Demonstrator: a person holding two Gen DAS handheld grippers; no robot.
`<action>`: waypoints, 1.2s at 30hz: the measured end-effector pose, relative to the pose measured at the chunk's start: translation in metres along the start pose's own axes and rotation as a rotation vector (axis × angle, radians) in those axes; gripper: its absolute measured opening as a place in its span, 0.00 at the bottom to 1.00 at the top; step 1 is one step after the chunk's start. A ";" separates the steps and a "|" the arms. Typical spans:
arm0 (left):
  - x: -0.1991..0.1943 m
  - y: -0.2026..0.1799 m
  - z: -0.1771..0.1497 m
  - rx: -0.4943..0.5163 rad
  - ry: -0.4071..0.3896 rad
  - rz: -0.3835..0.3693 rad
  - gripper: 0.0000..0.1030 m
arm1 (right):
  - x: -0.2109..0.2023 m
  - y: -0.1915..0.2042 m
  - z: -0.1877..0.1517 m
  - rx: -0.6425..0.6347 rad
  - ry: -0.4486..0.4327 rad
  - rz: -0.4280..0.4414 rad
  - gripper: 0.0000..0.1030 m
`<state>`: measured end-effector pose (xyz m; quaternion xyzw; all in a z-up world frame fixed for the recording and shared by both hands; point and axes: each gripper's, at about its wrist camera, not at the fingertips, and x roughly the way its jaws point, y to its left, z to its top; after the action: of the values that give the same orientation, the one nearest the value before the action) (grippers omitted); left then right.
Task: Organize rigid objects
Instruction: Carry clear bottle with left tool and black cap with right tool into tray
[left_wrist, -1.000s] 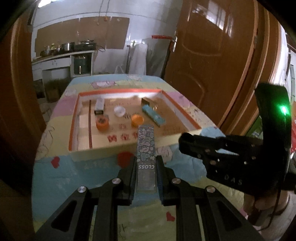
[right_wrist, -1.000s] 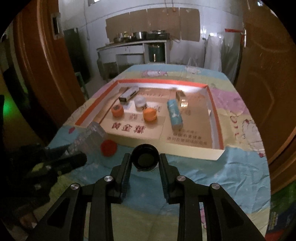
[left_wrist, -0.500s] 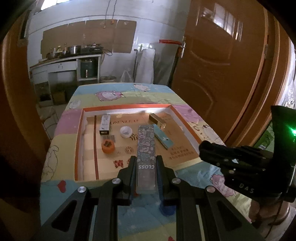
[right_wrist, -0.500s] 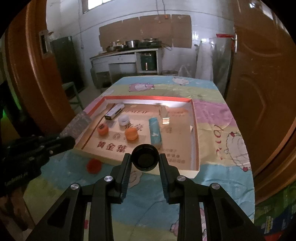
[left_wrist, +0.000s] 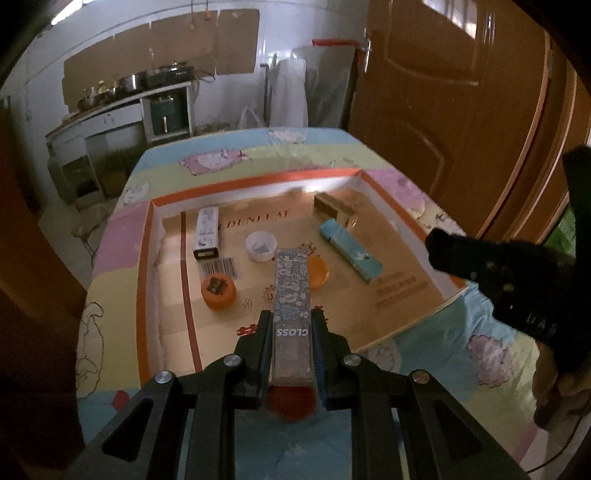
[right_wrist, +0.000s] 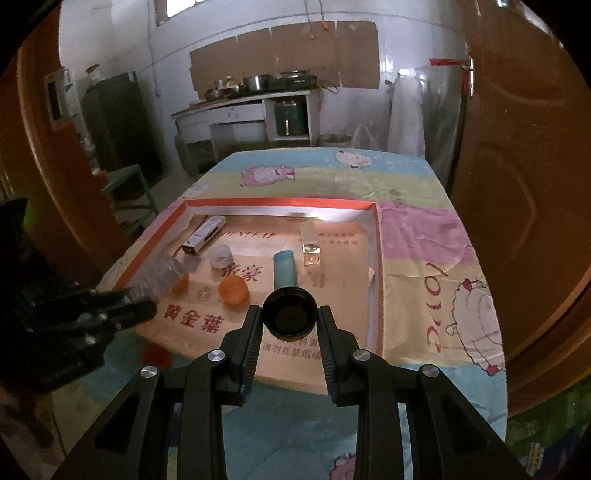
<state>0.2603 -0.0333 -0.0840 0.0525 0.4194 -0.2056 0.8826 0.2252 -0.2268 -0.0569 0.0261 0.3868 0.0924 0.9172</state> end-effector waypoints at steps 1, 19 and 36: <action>0.003 0.001 0.000 0.001 0.008 0.001 0.20 | 0.003 -0.001 0.001 0.000 0.003 0.001 0.30; 0.038 0.006 0.003 0.016 0.080 0.012 0.20 | 0.056 -0.016 0.012 0.010 0.065 -0.026 0.30; 0.050 0.013 0.004 0.002 0.089 0.004 0.20 | 0.084 -0.021 0.010 0.005 0.108 -0.039 0.30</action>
<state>0.2970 -0.0383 -0.1211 0.0634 0.4579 -0.2017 0.8635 0.2932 -0.2312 -0.1114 0.0160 0.4362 0.0748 0.8966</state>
